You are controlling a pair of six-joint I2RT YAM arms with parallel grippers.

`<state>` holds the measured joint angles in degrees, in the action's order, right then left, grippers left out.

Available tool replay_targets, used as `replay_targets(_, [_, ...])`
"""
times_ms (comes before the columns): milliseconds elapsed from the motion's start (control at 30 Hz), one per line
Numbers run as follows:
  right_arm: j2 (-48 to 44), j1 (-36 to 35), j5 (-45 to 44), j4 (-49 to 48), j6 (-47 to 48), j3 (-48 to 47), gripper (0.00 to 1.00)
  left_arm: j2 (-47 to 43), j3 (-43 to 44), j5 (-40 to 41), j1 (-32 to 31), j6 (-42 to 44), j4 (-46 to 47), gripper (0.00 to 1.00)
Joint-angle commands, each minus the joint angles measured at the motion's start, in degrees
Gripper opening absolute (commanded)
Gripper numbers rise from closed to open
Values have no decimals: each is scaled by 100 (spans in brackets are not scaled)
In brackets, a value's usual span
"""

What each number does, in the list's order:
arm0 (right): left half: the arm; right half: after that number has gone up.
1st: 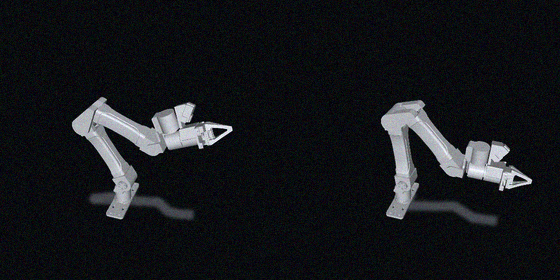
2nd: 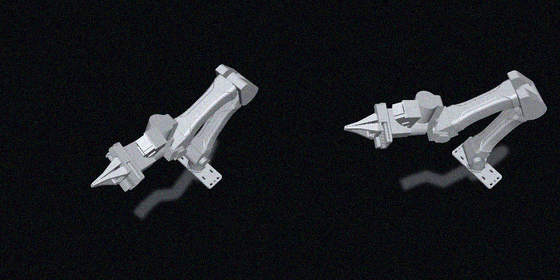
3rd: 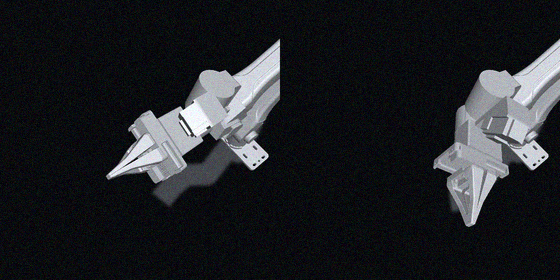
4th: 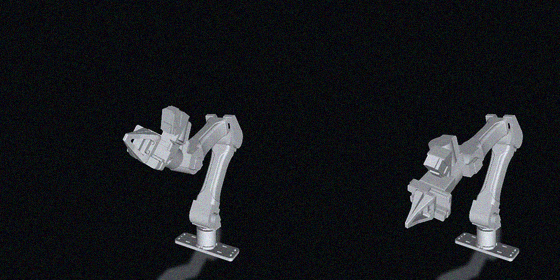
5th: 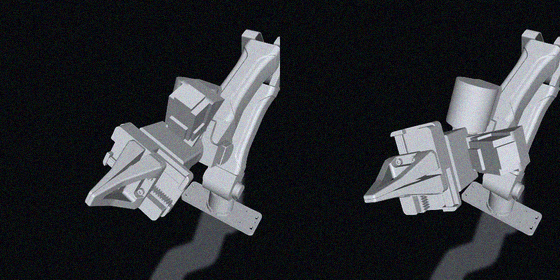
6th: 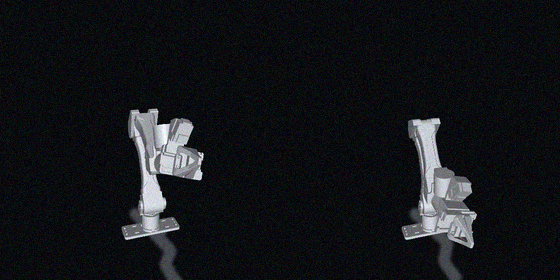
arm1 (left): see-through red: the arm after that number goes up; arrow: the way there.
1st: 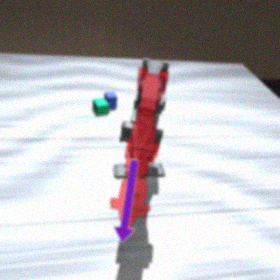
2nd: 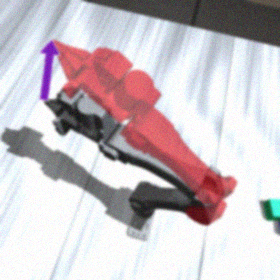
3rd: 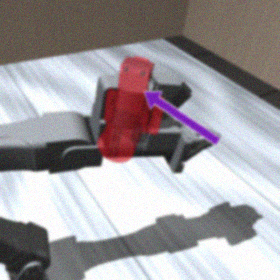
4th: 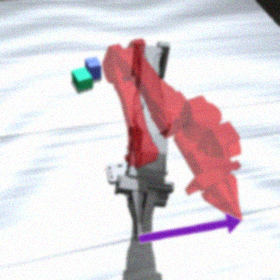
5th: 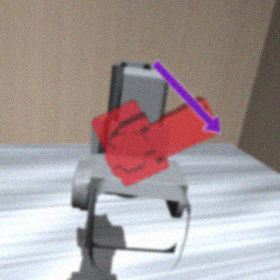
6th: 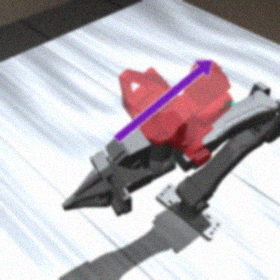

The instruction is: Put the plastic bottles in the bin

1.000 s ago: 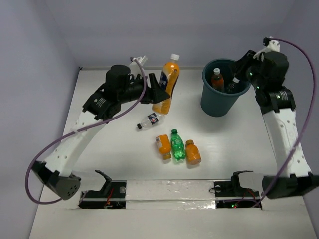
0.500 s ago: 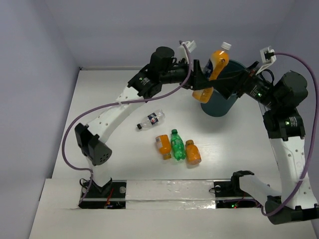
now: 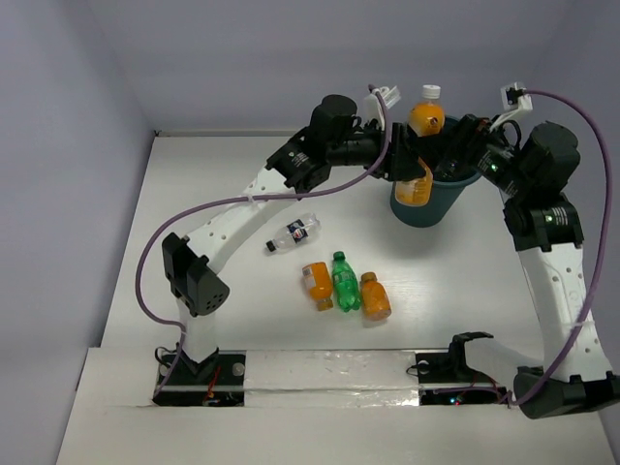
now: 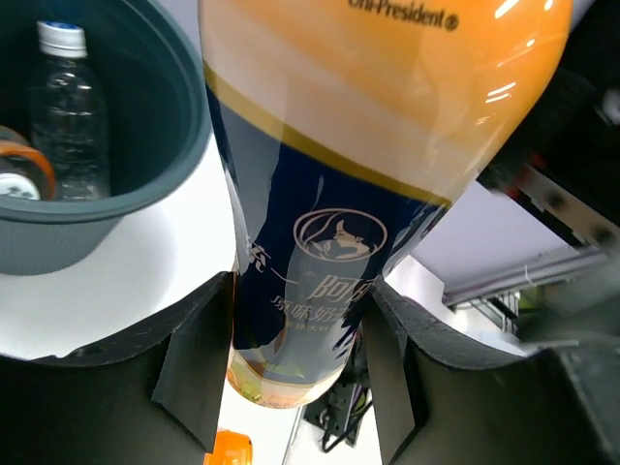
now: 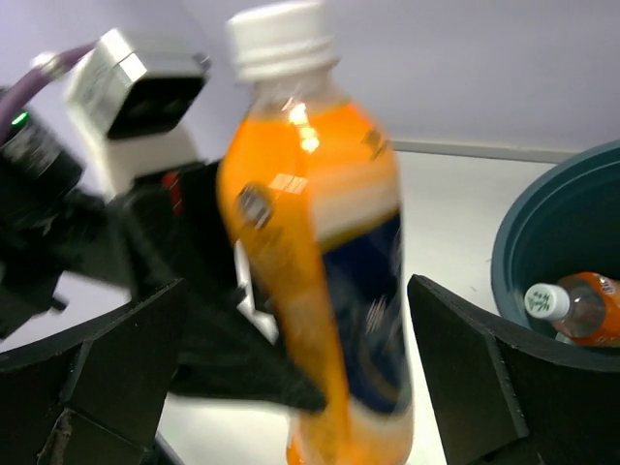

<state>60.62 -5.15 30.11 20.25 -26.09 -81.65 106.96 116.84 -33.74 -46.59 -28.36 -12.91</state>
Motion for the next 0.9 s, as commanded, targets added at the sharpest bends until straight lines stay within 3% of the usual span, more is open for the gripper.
replay_targets(0, [301,5,-199,-232,-151,-238,100,-500,-125,-370,-166,190,456,43])
replay_targets(233, [591,5,39,-513,-362,-238,97,-606,-346,-642,-166,322,473,42])
replay_targets(300, [635,5,22,-566,-380,-246,88,-606,-337,-626,-166,340,421,45])
replay_targets(333, [618,5,-48,-610,-423,-220,78,-606,-328,-547,-166,357,368,53])
replay_targets(400, [583,5,-329,-768,-459,-203,69,-658,-328,-424,-166,463,201,66])
replay_targets(433, [591,5,-574,-777,-433,-298,66,-702,-354,-206,-166,506,53,77])
replay_targets(533, [775,5,-1084,-602,-301,-571,63,-878,-460,513,-166,726,-308,87])
replay_targets(867, [1557,5,-4386,-697,411,-1257,65,-2038,-2523,2476,466,507,-1196,84])
